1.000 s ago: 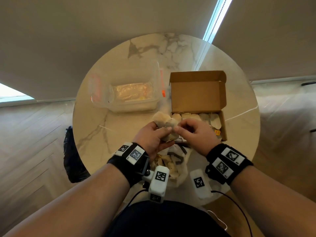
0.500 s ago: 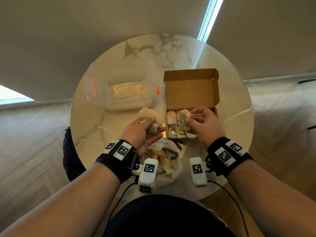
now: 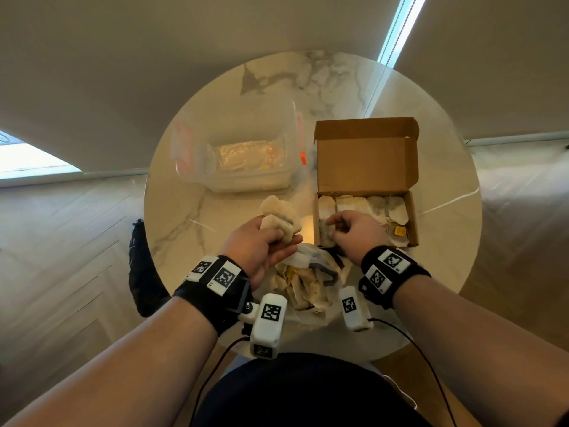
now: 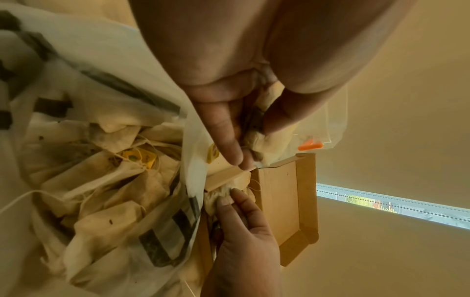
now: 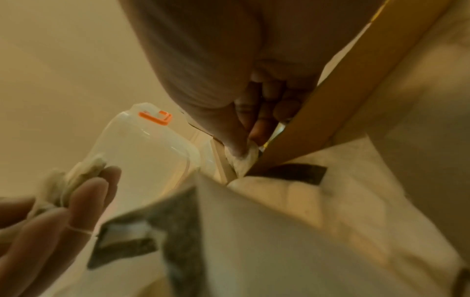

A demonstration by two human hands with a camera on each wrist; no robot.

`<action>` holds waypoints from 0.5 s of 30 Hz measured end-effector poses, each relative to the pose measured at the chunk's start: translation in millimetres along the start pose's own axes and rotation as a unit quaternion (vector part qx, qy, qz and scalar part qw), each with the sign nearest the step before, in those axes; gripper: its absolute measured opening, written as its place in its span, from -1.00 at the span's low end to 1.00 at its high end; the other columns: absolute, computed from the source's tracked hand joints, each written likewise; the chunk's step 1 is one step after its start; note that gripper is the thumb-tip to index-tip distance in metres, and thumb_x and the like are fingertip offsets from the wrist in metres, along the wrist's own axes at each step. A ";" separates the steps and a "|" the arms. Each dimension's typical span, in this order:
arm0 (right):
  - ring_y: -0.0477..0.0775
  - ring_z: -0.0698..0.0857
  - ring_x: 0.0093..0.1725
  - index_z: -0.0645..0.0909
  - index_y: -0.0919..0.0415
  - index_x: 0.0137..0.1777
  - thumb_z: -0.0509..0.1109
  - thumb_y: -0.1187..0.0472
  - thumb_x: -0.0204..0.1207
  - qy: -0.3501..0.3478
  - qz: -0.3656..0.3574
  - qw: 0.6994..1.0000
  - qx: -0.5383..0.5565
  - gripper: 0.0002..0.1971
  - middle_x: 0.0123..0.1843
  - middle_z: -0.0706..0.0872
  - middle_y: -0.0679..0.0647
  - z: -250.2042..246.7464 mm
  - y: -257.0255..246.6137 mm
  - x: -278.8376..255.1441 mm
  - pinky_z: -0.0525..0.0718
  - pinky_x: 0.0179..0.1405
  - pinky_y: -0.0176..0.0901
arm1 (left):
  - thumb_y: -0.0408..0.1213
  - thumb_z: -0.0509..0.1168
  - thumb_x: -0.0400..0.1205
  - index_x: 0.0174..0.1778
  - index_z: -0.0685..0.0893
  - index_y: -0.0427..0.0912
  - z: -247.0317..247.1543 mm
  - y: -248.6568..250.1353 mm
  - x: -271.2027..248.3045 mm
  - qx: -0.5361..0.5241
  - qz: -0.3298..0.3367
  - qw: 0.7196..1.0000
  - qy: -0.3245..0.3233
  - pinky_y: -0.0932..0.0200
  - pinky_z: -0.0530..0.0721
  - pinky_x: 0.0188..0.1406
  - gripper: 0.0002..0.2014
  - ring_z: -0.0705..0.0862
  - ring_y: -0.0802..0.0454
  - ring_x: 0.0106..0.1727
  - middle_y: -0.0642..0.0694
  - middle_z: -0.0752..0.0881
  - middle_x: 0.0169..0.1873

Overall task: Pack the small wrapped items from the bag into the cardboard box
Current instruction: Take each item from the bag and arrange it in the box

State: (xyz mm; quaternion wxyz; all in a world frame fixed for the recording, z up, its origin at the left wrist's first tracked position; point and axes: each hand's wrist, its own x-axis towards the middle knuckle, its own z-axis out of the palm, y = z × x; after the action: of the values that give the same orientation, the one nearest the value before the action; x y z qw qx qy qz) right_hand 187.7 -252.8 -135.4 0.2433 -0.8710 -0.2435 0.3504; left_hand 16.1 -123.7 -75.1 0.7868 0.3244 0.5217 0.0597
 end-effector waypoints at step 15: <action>-0.13 0.64 -0.09 0.74 -0.09 -0.04 0.49 0.01 0.64 0.027 -0.133 0.991 -0.009 -0.95 -0.08 0.69 -0.14 -20.0 -19.0 -14.5 0.71 -0.02 -0.05 | -0.44 0.11 0.85 0.30 0.66 -0.30 26.3 7.5 2.2 -0.008 -0.006 1.000 -0.016 -0.09 0.85 0.08 -0.76 0.89 -0.23 0.13 -0.38 0.84 0.16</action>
State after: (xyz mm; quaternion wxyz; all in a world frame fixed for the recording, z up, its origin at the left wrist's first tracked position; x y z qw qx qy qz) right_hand 188.2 -252.1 -104.3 0.2867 -0.8420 -0.3539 0.2890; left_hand 41.5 -128.6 -66.0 0.7979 0.3157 0.5107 0.0542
